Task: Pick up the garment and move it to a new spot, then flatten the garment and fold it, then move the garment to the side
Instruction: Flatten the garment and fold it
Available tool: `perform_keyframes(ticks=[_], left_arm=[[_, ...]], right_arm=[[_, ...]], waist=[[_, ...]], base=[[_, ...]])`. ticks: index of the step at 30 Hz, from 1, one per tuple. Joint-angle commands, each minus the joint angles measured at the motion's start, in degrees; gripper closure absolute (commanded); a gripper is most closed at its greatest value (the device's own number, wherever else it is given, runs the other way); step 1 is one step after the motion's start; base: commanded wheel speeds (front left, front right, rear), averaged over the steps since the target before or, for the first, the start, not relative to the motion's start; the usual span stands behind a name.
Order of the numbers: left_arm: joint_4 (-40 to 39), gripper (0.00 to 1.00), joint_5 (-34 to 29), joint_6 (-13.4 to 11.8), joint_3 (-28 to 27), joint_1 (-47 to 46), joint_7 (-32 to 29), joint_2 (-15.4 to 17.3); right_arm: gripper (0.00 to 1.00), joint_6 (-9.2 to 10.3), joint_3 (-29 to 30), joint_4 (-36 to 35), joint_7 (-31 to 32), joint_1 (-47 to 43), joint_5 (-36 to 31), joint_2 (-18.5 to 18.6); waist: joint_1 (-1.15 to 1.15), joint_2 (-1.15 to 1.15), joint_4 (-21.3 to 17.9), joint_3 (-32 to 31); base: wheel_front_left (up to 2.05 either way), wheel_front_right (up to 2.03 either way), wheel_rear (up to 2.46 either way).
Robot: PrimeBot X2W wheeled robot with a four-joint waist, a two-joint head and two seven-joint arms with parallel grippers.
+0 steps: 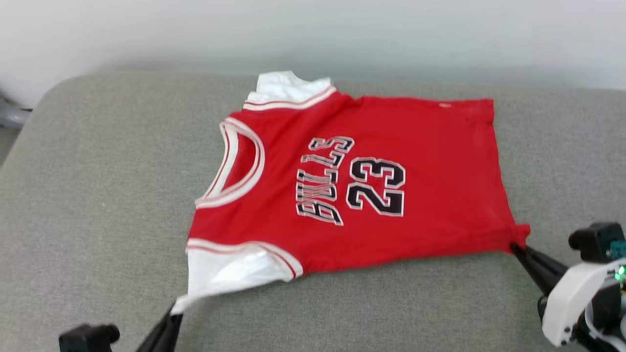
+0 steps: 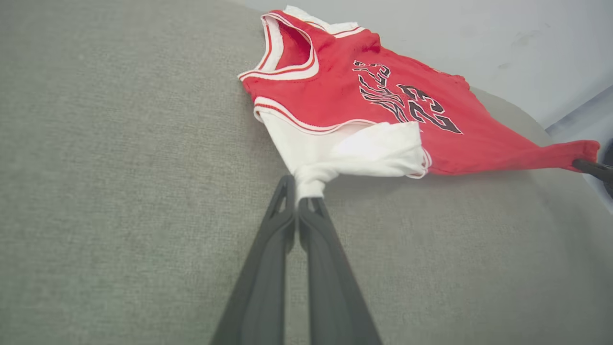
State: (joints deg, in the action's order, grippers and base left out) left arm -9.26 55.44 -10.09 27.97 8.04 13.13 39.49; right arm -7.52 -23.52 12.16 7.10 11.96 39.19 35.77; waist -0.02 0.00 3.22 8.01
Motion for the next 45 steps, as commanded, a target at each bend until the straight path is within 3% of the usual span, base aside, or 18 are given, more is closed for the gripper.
perform_keyframes(ticks=[1, 15, 21, 37, 45], left_arm=[[0.0, 1.00, 0.4, 0.3, 0.3, 1.0, -0.1, 0.0], [3.4, 1.00, 8.8, 3.9, 4.8, 11.6, -5.1, -1.1], [4.0, 1.00, 8.7, 3.3, 4.7, 12.8, -4.7, -0.4], [4.9, 1.00, 1.9, 4.1, 2.4, 1.9, -3.6, 2.9], [6.6, 1.00, -0.2, 6.5, 1.4, -7.7, -6.2, 4.6]], right_arm=[[1.00, 0.07, 0.3, -0.3, 0.0, -1.4, -0.4, -0.3], [1.00, 0.07, 5.4, -0.5, -0.6, -17.0, -1.3, -1.2], [1.00, 0.07, 5.7, -1.5, -0.1, -21.3, -2.0, -1.5], [1.00, 0.06, 7.3, -3.2, -0.1, -16.9, -1.6, -4.0], [1.00, 0.06, 6.7, -3.9, 0.1, -12.9, -0.8, -4.0]], waist=[[0.02, 0.00, 0.1, -1.2], [0.02, 0.00, 0.5, -5.6], [0.02, 0.00, 0.8, -6.7], [0.02, 0.00, -0.9, -5.8], [0.02, 0.00, -2.6, -2.7]], base=[[0.00, 0.00, 0.00], [0.00, 0.00, 0.00], [0.00, 0.00, 0.00], [0.00, 0.00, 0.00], [0.00, 0.00, 0.00]])
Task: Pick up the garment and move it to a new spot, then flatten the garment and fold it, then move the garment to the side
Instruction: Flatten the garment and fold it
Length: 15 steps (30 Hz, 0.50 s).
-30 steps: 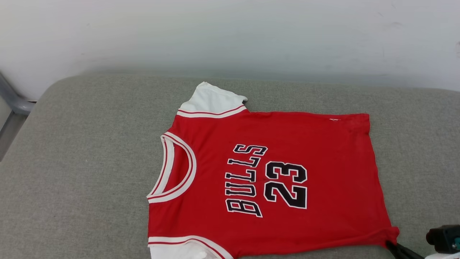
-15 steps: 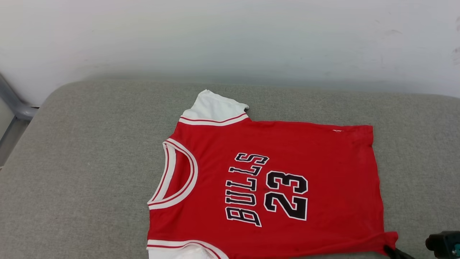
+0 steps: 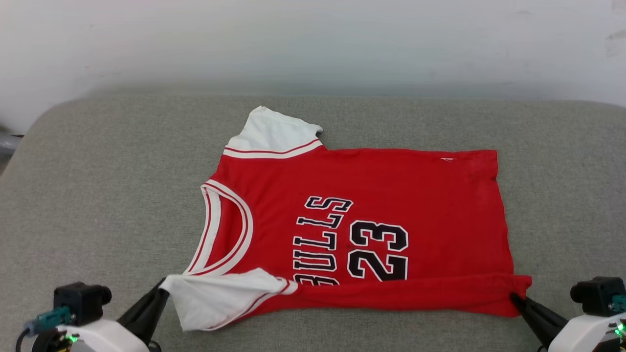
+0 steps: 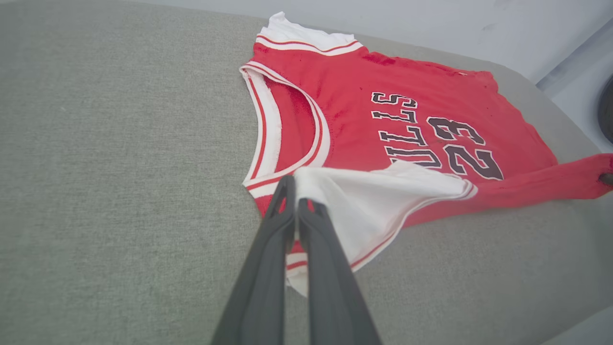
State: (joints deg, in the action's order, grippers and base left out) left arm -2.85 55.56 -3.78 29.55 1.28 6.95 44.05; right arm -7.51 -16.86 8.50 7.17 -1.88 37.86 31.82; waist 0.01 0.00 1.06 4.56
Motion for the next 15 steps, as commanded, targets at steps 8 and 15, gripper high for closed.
perform_keyframes(ticks=[8, 15], left_arm=[[4.3, 1.00, -2.5, 4.3, 0.8, -12.6, -4.2, 0.0], [9.6, 1.00, -4.2, 7.2, 1.7, -21.5, -6.9, -0.9]], right_arm=[[1.00, 0.06, -0.4, 0.0, -0.1, 5.3, 0.9, 0.2], [1.00, 0.06, -0.7, 0.3, -0.2, 8.5, 1.4, 0.5]], waist=[[-0.01, 0.00, -1.6, 5.1], [-0.01, 0.00, -2.1, 8.4]], base=[[0.00, 0.00, 0.00], [0.00, 0.00, 0.00]])
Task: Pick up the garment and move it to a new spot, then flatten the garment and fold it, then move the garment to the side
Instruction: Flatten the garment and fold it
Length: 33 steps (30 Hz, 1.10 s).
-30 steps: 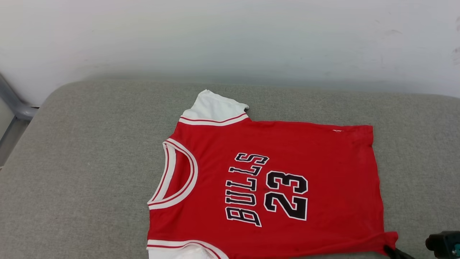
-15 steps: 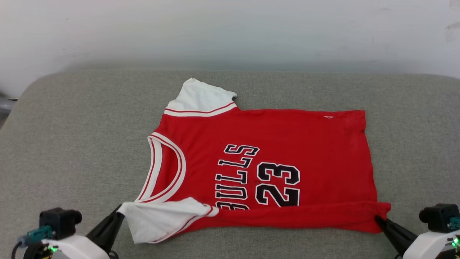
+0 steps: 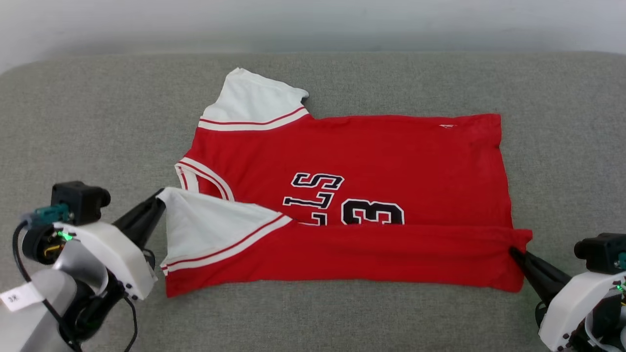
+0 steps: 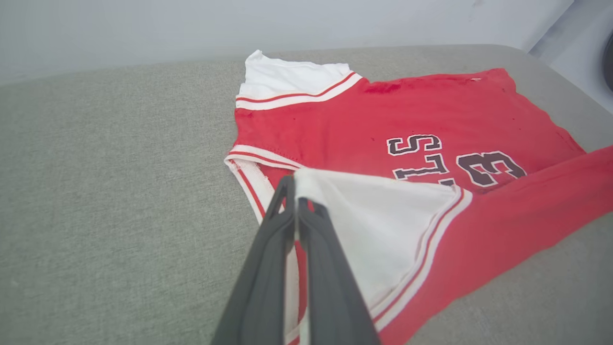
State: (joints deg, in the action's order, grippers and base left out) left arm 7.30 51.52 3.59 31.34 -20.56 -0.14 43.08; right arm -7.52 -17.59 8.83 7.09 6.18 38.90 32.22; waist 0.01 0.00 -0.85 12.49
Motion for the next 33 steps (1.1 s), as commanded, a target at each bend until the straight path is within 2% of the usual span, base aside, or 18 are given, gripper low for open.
perform_keyframes(ticks=[1, 12, 19, 24, 25, 26, 33], left_arm=[[0.3, 1.00, -0.3, 0.3, 0.2, -1.1, -0.2, -0.3], [13.6, 1.00, -1.4, 3.3, 3.8, -11.0, -1.1, -4.3], [20.8, 1.00, -0.2, 3.7, 7.0, -11.7, 0.7, -7.1], [23.2, 1.00, 0.7, 3.8, 8.6, -12.1, 2.6, -7.3], [23.6, 0.91, 1.2, 3.8, 8.7, -12.2, 2.9, -7.3], [23.8, 0.00, 1.0, 3.8, 8.9, -12.4, 3.4, -7.1], [23.2, 0.00, 1.0, 3.8, 10.2, -13.2, 3.5, -4.9]], right_arm=[[1.00, 0.07, -0.1, 0.0, -0.1, 1.0, 0.4, 0.1], [1.00, 0.07, -2.1, 3.3, 2.0, 5.9, -0.2, -0.5], [1.00, 0.07, -3.7, 5.2, 2.8, 6.2, 0.2, -1.6], [1.00, 0.06, -3.0, 5.6, 2.4, 5.6, 1.2, -2.4], [0.75, 0.06, -2.8, 5.5, 2.6, 5.3, 1.5, -2.7], [0.00, 0.06, -2.5, 5.2, 2.5, 5.2, 1.6, -2.8], [0.00, 0.06, 0.8, 2.6, 1.2, 3.7, 0.5, -3.8]], waist=[[-0.01, 0.00, -0.3, 1.0], [-0.01, 0.00, -1.1, 6.4], [-0.01, 0.00, -1.6, 7.2], [-0.01, 0.00, -1.5, 5.8], [-0.01, 0.00, -1.5, 5.4], [-0.01, 0.00, -1.4, 4.9], [-0.01, 0.00, -0.4, 0.4]], base=[[0.00, 0.00, 0.00], [0.00, 0.00, 0.00], [0.00, 0.00, 0.00], [0.00, 0.00, 0.00], [0.00, 0.00, 0.00], [0.00, 0.00, 0.00], [0.00, 0.00, 0.00]])
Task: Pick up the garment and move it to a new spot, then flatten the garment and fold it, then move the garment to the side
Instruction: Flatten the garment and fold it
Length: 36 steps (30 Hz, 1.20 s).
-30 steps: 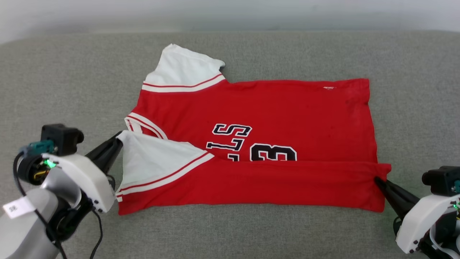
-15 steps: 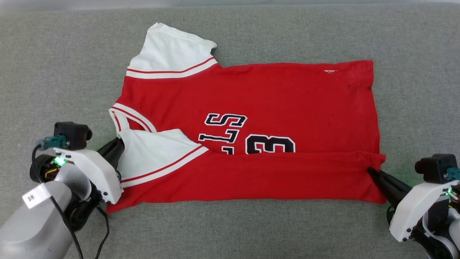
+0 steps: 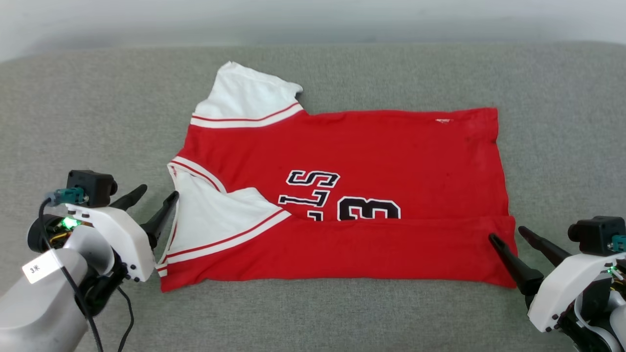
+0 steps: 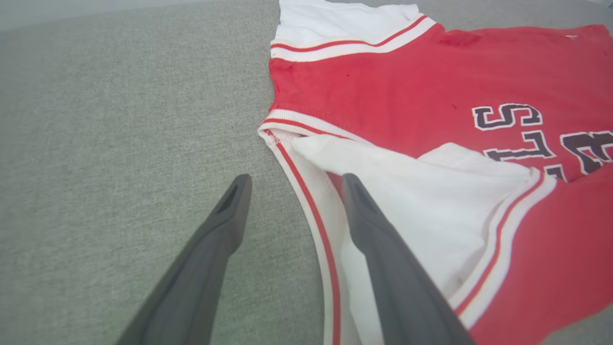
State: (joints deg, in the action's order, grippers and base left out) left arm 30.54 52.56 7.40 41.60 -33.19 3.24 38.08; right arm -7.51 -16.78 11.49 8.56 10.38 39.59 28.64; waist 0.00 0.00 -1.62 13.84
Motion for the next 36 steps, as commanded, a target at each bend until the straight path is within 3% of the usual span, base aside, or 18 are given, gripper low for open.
perform_keyframes(ticks=[1, 6, 13, 22, 36], left_arm=[[-0.6, 0.00, 0.4, 0.0, 0.1, -0.7, -0.6, 0.6], [-4.8, 0.00, 2.4, 0.0, 1.5, -1.2, -7.8, 3.7], [-11.6, 0.00, 7.1, -1.3, 3.3, -3.3, -24.3, 7.4], [-15.9, 0.00, 10.2, -3.8, 6.1, -4.2, -37.9, 8.7], [-11.2, 0.00, 9.7, -3.7, 10.5, -1.5, -42.0, 6.6]], right_arm=[[0.00, 0.05, 0.4, -0.5, -0.4, -0.7, -0.6, -0.4], [0.00, 0.05, 2.4, -2.2, 0.1, -2.1, -2.0, -1.0], [0.00, 0.05, 4.1, -3.7, 1.4, -3.2, -3.8, -2.1], [0.00, 0.05, 4.1, -4.8, 2.9, -2.6, -4.5, -2.9], [0.00, 0.05, 2.7, -3.5, 2.2, 0.1, -3.9, -3.3]], waist=[[0.00, 0.00, 0.5, -1.6], [0.00, 0.00, 1.4, -4.2], [0.00, 0.00, 2.3, -5.2], [0.00, 0.00, 2.2, -4.9], [0.00, 0.00, -0.3, -2.1]], base=[[0.00, 0.00, 0.00], [0.00, 0.00, 0.00], [0.00, 0.00, 0.00], [0.00, 0.00, 0.00], [0.00, 0.00, 0.00]])
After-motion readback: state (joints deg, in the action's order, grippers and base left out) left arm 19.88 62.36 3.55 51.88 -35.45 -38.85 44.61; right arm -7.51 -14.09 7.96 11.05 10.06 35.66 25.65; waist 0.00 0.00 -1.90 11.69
